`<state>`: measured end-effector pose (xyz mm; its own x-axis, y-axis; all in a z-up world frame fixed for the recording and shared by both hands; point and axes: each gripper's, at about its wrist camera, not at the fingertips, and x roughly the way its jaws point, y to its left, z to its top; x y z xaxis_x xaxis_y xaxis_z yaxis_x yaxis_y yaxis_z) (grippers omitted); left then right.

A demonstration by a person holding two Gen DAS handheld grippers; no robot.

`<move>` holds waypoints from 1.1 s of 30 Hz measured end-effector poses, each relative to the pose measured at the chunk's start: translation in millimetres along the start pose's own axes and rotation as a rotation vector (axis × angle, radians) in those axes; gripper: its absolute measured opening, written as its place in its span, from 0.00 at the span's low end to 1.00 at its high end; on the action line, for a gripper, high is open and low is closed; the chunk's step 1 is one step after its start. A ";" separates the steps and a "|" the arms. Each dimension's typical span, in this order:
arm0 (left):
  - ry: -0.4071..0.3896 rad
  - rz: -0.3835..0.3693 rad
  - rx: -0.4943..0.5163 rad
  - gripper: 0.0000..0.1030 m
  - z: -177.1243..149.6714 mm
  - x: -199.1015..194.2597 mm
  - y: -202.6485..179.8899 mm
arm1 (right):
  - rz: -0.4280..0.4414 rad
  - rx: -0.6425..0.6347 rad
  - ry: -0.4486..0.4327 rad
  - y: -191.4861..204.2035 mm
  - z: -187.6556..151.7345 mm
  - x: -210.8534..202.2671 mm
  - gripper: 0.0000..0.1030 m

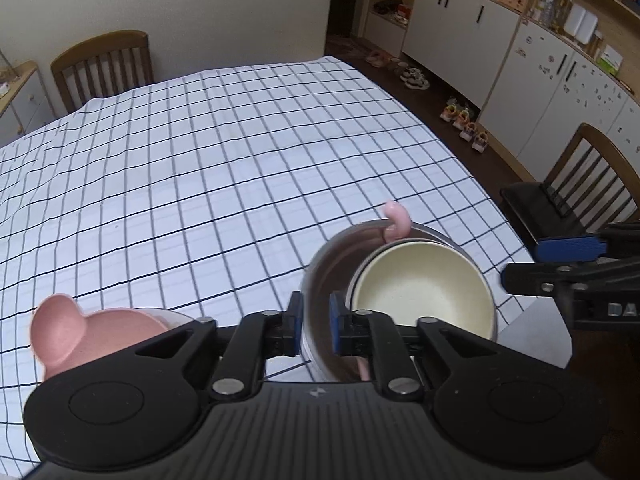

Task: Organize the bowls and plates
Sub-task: 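Lower the cream bowl into the small pot and open both grippers, then close both grippers on the rim of the stacked dishes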

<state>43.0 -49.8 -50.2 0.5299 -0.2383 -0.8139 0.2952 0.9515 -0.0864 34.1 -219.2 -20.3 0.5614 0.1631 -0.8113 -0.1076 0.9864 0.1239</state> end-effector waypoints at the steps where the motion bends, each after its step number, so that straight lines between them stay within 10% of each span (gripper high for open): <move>1: -0.003 0.006 -0.005 0.26 -0.1 -0.5 2.5 | 0.000 -0.004 -0.005 -1.0 -0.2 -1.6 0.58; 8: -0.036 -0.007 -0.045 0.67 -1.7 -4.9 18.0 | 0.006 -0.029 -0.040 -10.3 -2.5 -9.8 0.79; 19: 0.062 -0.026 -0.118 0.67 -6.1 31.7 41.1 | -0.033 0.011 -0.026 -47.2 -10.4 2.4 0.95; 33: 0.161 -0.075 -0.181 0.66 -13.5 71.3 45.8 | -0.008 0.062 0.111 -69.9 -31.2 58.2 0.77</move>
<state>83.6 -20.6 -119.9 0.3738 -0.2896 -0.8811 0.1740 0.9550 -0.2401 48.6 -279.3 -94.0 0.4675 0.1559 -0.8701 -0.0508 0.9874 0.1496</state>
